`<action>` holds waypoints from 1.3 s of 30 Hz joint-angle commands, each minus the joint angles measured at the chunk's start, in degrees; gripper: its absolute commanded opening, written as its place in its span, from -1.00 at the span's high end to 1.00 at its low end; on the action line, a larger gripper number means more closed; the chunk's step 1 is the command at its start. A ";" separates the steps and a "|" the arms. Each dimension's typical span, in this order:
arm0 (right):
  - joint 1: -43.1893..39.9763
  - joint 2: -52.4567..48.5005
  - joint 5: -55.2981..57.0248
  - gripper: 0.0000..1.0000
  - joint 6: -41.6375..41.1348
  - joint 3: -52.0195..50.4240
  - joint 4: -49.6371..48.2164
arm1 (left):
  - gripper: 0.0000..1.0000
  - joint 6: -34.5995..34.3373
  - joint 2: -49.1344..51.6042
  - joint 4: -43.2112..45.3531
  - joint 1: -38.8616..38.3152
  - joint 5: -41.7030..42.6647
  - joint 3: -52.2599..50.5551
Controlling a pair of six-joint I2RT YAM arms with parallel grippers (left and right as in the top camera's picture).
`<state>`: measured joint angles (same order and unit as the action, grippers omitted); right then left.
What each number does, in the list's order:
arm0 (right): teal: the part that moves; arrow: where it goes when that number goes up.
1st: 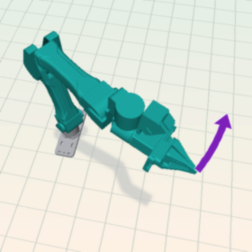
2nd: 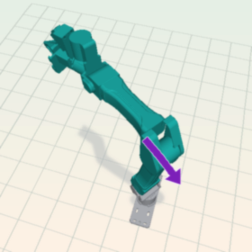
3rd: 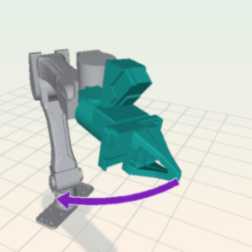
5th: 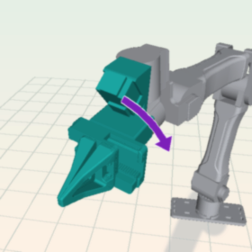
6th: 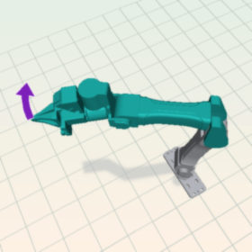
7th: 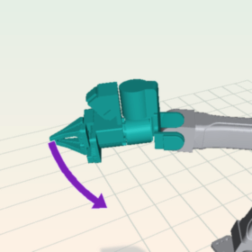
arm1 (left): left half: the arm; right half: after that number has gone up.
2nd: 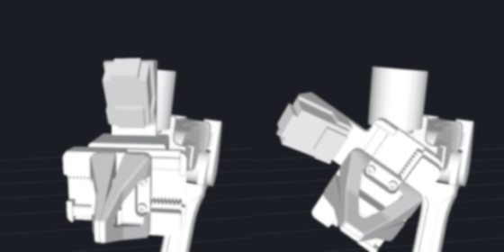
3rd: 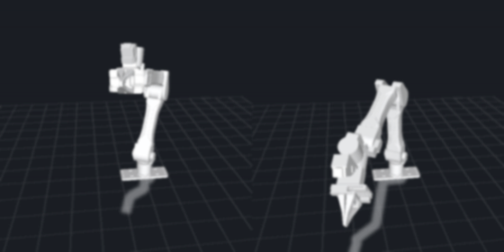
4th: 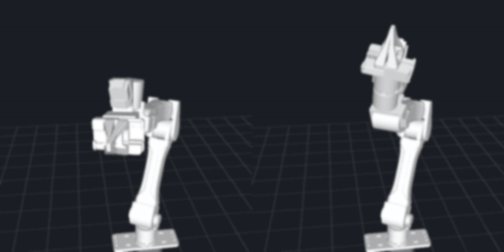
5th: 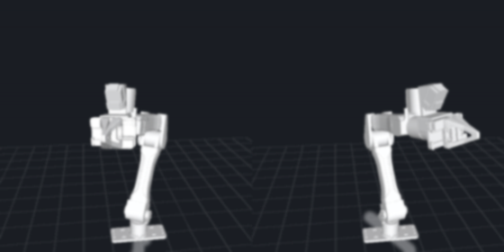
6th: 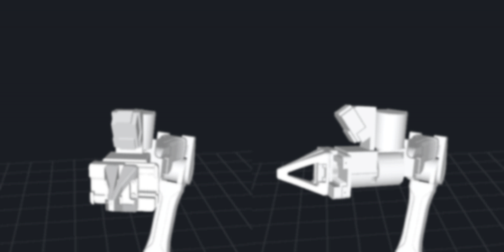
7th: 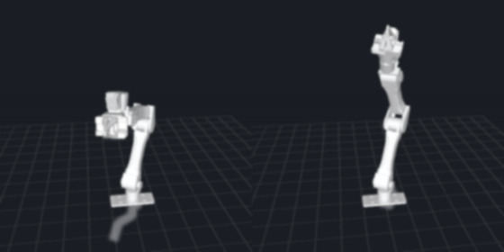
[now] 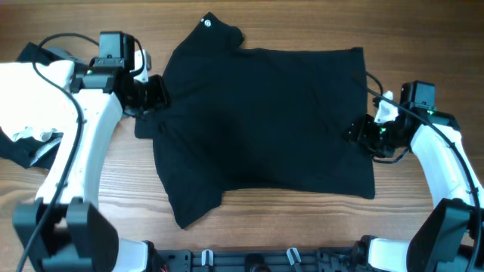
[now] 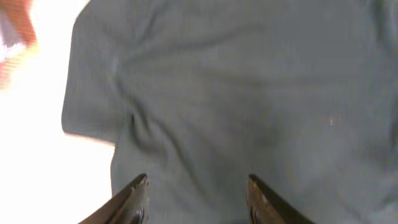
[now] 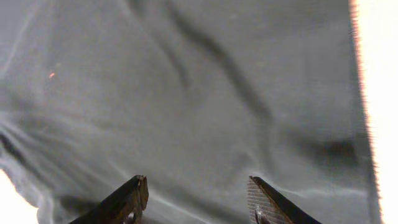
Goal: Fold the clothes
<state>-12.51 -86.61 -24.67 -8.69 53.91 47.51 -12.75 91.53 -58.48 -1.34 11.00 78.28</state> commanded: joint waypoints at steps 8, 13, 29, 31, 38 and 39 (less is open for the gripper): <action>0.48 -5.14 17.18 0.21 -16.85 -0.04 8.22 | -0.06 -6.60 -5.11 -15.72 -0.33 1.86 -3.32; -0.15 -7.30 17.49 0.26 -16.70 -0.04 8.26 | -0.11 -8.76 -5.11 -13.35 -0.31 1.86 -12.28; -3.30 -8.55 13.90 0.35 -7.96 -0.02 5.49 | 0.14 -13.97 -4.20 12.81 -0.31 5.09 -40.06; -4.07 -8.41 13.42 0.27 -8.15 0.02 5.64 | 0.29 -15.85 -4.20 12.85 -0.31 5.03 -40.52; -5.84 -2.05 7.15 0.17 -7.82 0.02 7.89 | 0.42 -24.39 -4.20 13.29 0.74 4.24 -40.54; -5.84 -0.98 7.02 0.14 -7.85 0.02 8.50 | 0.42 -24.39 -4.20 13.35 1.05 5.05 -40.54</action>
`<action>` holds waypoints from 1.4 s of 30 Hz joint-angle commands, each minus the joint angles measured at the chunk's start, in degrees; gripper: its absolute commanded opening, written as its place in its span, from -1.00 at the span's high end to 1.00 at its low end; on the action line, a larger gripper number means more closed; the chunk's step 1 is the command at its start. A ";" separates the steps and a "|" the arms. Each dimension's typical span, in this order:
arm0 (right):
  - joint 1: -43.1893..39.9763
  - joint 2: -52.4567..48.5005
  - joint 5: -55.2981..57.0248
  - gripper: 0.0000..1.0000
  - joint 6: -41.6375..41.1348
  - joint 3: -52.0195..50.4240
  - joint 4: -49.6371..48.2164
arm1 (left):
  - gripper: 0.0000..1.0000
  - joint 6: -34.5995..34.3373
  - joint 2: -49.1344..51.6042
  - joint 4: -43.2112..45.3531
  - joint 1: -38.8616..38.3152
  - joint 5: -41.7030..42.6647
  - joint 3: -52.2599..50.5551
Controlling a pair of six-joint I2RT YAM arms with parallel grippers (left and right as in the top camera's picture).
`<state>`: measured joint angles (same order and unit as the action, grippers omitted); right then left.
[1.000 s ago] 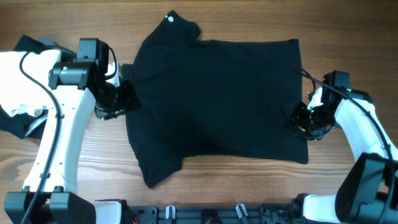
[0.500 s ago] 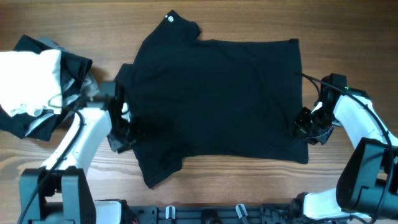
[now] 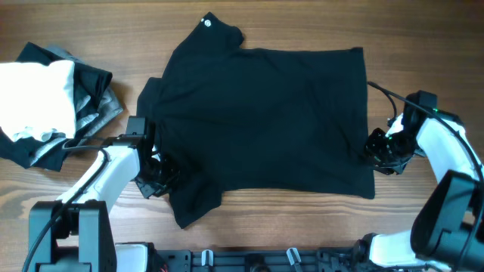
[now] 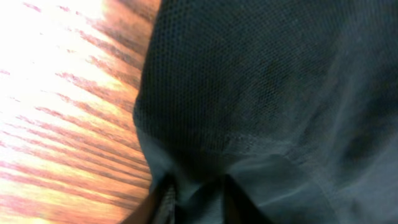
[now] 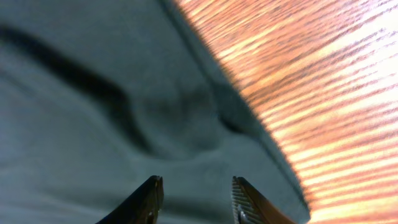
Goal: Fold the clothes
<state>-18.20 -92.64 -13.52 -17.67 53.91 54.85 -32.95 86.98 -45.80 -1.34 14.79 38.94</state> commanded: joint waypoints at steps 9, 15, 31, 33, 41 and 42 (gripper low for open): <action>-0.15 7.61 -4.15 0.14 -0.26 -0.04 7.28 | 0.41 -1.66 -5.20 -5.66 2.05 7.04 1.27; -0.15 11.19 -4.11 0.12 0.59 -0.04 8.52 | 0.25 -3.17 -16.52 -10.49 2.84 7.08 2.01; -0.15 18.56 -4.02 -0.36 0.31 -2.60 10.45 | -0.19 -2.36 -19.93 -14.23 -5.22 3.98 0.96; -0.15 18.12 -3.58 -0.35 -1.92 -5.92 8.96 | -0.20 -2.47 -18.36 -14.19 -6.23 4.00 0.81; -0.15 16.79 -4.96 -0.33 -5.03 -15.02 -0.68 | -0.20 -2.45 -11.63 -15.50 -6.91 3.56 -0.46; -0.15 16.72 -4.94 -0.33 -5.03 -15.13 -0.96 | -0.20 -2.47 -11.17 -15.58 -6.93 3.58 -0.48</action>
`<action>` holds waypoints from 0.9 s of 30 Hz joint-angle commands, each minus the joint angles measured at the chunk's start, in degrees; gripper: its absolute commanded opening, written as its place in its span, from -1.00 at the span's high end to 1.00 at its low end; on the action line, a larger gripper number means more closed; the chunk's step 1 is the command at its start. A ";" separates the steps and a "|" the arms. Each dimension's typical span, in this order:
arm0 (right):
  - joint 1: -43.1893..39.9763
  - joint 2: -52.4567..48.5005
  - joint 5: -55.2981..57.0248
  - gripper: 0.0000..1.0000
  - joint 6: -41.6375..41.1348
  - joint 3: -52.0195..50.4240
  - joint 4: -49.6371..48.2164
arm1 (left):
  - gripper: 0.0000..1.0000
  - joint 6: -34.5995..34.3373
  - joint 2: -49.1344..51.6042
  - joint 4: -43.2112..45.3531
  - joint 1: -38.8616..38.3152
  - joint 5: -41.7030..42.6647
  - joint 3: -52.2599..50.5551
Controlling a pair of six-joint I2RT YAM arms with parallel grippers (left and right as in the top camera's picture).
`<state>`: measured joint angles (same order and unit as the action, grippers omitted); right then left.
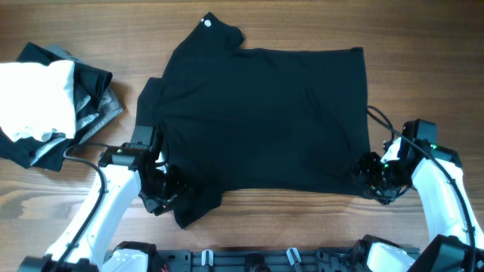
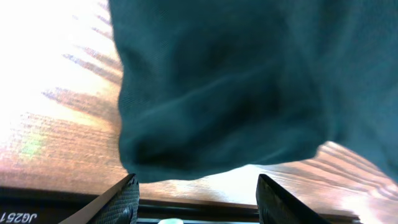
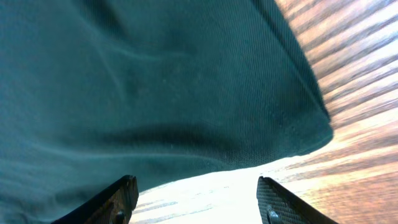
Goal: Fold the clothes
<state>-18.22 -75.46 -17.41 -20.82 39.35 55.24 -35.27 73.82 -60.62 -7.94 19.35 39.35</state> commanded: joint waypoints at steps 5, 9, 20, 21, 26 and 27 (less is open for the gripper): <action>-0.13 -0.52 -1.07 -0.36 -2.38 -0.66 -1.95 | -0.27 -3.87 5.18 0.37 -0.33 -2.93 -0.90; -0.13 -0.52 -1.03 -0.36 -3.37 -0.66 -2.14 | -0.26 -7.32 7.67 0.61 -0.33 -2.91 -0.90; -0.13 -0.52 -1.05 -0.37 -3.58 -0.66 -4.26 | -0.17 -7.21 17.97 3.32 -0.44 -5.77 -0.90; -0.13 -0.52 -1.07 -0.37 -3.61 -0.66 -4.46 | -0.16 -7.21 19.15 4.13 -0.44 -5.75 -0.90; -0.13 -0.52 -1.05 -0.37 -3.58 -0.66 -5.25 | 0.27 -7.21 23.06 6.25 -0.44 -4.50 -0.90; -0.13 -0.52 -1.03 -0.37 -3.58 -0.66 -5.57 | 0.50 -7.19 23.08 6.82 -0.44 -4.11 -0.90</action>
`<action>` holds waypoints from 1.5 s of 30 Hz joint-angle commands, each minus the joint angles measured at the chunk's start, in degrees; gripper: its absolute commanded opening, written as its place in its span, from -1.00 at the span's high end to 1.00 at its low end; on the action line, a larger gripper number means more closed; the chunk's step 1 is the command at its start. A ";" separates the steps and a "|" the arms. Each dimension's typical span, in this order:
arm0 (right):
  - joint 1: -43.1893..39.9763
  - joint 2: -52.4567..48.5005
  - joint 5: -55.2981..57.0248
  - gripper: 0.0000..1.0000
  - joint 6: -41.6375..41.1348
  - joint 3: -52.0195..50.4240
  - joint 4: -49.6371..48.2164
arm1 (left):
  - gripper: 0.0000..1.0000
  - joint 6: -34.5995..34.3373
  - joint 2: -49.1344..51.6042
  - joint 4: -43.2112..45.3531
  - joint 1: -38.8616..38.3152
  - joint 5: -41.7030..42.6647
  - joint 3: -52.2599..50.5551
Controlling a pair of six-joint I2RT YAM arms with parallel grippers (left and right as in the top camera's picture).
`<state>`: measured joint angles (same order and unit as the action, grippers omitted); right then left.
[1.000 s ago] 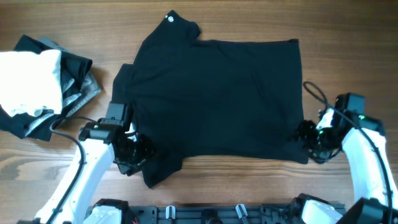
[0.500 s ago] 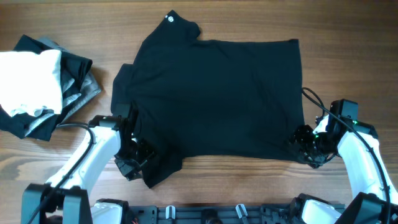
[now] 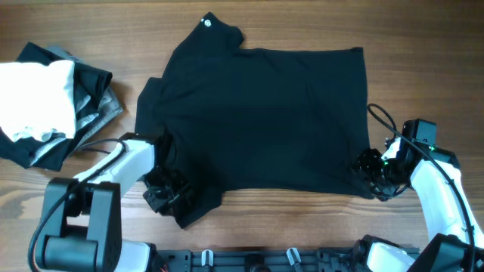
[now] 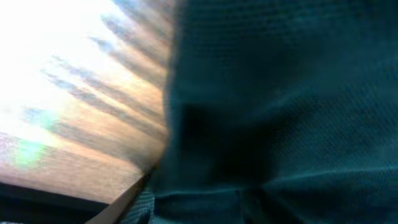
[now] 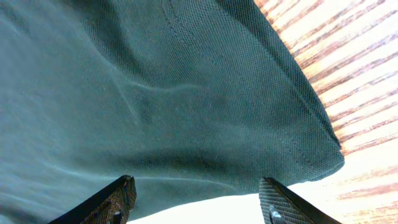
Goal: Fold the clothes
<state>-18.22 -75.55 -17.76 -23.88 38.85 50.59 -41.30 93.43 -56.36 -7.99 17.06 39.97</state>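
A black polo shirt (image 3: 265,113) lies spread flat on the wooden table, collar to the upper left. My left gripper (image 3: 168,195) is pressed down on the shirt's lower left sleeve. In the left wrist view, dark cloth (image 4: 267,93) fills the frame and bunches between the jaws. Only one finger (image 4: 144,200) shows clearly, set well out to the left. My right gripper (image 3: 368,170) sits at the lower right hem corner. In the right wrist view, the right gripper (image 5: 196,202) is open wide with the hem corner (image 5: 311,149) just ahead of it.
A pile of white, grey and black clothes (image 3: 41,98) lies at the left edge. A black rail (image 3: 249,261) runs along the front edge. Bare wood (image 3: 423,60) shows to the right of the shirt and along the front.
My left gripper has dropped from just above the lower sleeve onto it, and cloth now covers the gap between its fingers. The right gripper stays open at the hem corner, slightly shifted.
First my left gripper hovered open at the upper left sleeve and my right over the right hem. Then the left was low at the lower left sleeve with narrow jaws, the right by the lower hem. Later both stood open over the lower corners. The shirt's outline is unchanged.
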 commanded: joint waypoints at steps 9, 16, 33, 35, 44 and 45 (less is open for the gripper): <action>-0.13 -0.44 -0.74 -0.38 -0.15 -0.15 -1.70 | 0.92 3.37 2.05 -2.16 -0.37 -0.42 4.90; -0.13 -0.46 -0.28 -0.37 -5.18 -5.51 0.24 | 0.92 4.87 -3.76 -7.15 -0.37 -0.68 9.57; -0.13 -0.48 -1.81 0.67 -9.97 -10.23 -10.51 | 0.92 4.87 -14.29 -9.49 -0.37 -2.14 9.66; -0.13 -0.48 -2.69 0.91 -7.67 -9.29 -10.05 | 0.92 4.87 -14.45 -9.68 -0.37 -2.14 9.66; -0.13 3.30 1.64 0.91 -1.92 5.92 10.71 | 0.92 4.90 -17.35 -14.71 -0.37 -2.29 13.29; -0.13 3.63 1.64 0.91 -1.70 7.61 12.87 | 0.92 4.90 -17.99 -15.98 -0.37 -2.78 14.53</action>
<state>-18.28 -74.41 -18.09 -28.16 39.90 58.48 -37.15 78.65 -69.04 -8.21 15.70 49.56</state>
